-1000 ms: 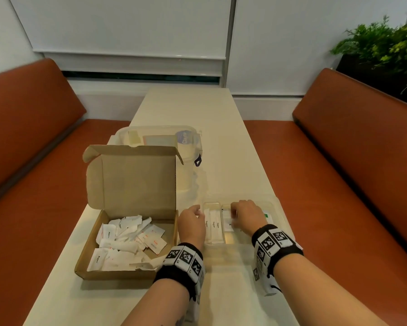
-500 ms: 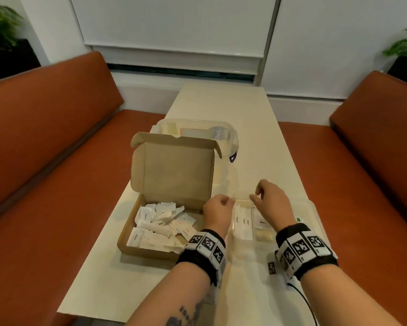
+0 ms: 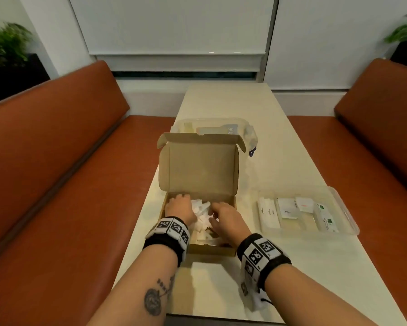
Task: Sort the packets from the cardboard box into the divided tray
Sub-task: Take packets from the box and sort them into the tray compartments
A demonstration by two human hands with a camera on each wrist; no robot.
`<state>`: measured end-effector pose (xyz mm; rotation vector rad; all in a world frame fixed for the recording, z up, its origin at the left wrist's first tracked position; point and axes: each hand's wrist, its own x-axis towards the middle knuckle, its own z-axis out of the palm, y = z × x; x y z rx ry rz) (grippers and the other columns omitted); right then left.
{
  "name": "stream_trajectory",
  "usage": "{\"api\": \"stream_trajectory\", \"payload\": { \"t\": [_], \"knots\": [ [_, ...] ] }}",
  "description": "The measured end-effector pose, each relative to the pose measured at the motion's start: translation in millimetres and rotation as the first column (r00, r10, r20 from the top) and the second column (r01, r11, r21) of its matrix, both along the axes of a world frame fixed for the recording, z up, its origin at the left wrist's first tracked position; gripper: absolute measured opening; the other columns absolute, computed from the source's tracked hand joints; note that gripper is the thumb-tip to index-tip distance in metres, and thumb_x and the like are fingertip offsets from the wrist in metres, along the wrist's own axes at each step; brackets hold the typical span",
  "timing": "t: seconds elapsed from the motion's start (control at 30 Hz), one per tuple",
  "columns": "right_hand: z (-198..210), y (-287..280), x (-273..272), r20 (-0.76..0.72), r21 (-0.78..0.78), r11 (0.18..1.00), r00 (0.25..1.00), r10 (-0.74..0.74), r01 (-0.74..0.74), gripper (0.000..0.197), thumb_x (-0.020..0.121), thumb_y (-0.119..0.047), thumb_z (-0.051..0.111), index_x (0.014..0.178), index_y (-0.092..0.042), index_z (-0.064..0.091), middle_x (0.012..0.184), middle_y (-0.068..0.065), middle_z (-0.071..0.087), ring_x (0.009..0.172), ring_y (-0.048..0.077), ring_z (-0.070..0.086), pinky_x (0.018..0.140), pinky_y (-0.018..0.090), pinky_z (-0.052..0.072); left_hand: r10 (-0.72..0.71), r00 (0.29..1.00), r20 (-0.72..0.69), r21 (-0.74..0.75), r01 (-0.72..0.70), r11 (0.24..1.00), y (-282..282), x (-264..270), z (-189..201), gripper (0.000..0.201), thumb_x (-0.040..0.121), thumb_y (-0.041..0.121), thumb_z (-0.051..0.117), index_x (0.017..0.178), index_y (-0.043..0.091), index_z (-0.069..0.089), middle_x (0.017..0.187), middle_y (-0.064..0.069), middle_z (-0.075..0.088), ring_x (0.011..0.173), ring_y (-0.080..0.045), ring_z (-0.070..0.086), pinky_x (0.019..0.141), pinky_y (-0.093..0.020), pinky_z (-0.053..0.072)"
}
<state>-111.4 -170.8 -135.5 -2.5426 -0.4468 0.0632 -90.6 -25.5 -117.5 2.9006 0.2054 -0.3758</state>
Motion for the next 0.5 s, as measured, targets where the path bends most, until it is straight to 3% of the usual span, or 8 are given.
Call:
{"api": "stream_trajectory", "payload": {
  "t": [0.13,0.2,0.37,0.5],
  "knots": [
    [-15.6,1.5,-6.2,0.066,-0.031,0.999,0.997,-0.028,0.031,0.018,0.090,-0.013,0.051,0.106,-0.010,0.057,0.107,0.006,0.057,0.103,0.021,0.049,0.081,0.021,0.032,-0.085,0.996,0.015,0.130,0.083,0.988,-1.8,-0.3,-22.4,0.061,0.085,0.049,0.059,0.133,0.014,0.044,0.135,-0.006,0.048,0.129,-0.025,0.043,0.115,-0.045,0.016],
    [-18.8,2.6,-7.8,0.095,-0.072,0.997,0.995,-0.017,0.024,0.021,0.091,-0.012,0.050,0.110,-0.009,0.056,0.110,0.007,0.057,0.104,0.022,0.049,0.086,0.025,0.034,-0.088,0.995,0.050,0.152,0.080,0.985,-6.2,1.3,-28.0,0.059,0.087,0.052,0.055,0.132,0.015,0.046,0.133,-0.005,0.048,0.127,-0.024,0.045,0.114,-0.045,0.017],
    [-19.1,3.6,-8.7,0.103,-0.172,0.985,0.995,-0.005,0.023,0.024,0.091,-0.011,0.045,0.113,-0.007,0.055,0.112,0.011,0.058,0.105,0.025,0.050,0.088,0.029,0.034,-0.110,0.991,0.077,0.123,0.100,0.987,-12.7,6.7,-31.8,0.036,0.099,0.026,0.043,0.132,0.010,0.046,0.134,-0.010,0.044,0.124,-0.027,0.045,0.104,-0.038,0.033],
    [-17.3,3.7,-10.0,0.103,-0.170,0.985,0.995,-0.007,0.024,0.024,0.091,-0.010,0.045,0.112,-0.006,0.055,0.111,0.013,0.059,0.105,0.027,0.051,0.089,0.032,0.037,-0.141,0.987,0.072,0.067,0.137,0.988,-13.1,7.8,-29.9,0.036,0.097,-0.002,0.032,0.130,0.002,0.046,0.134,-0.017,0.040,0.121,-0.031,0.047,0.103,-0.035,0.039]
  ]
}}
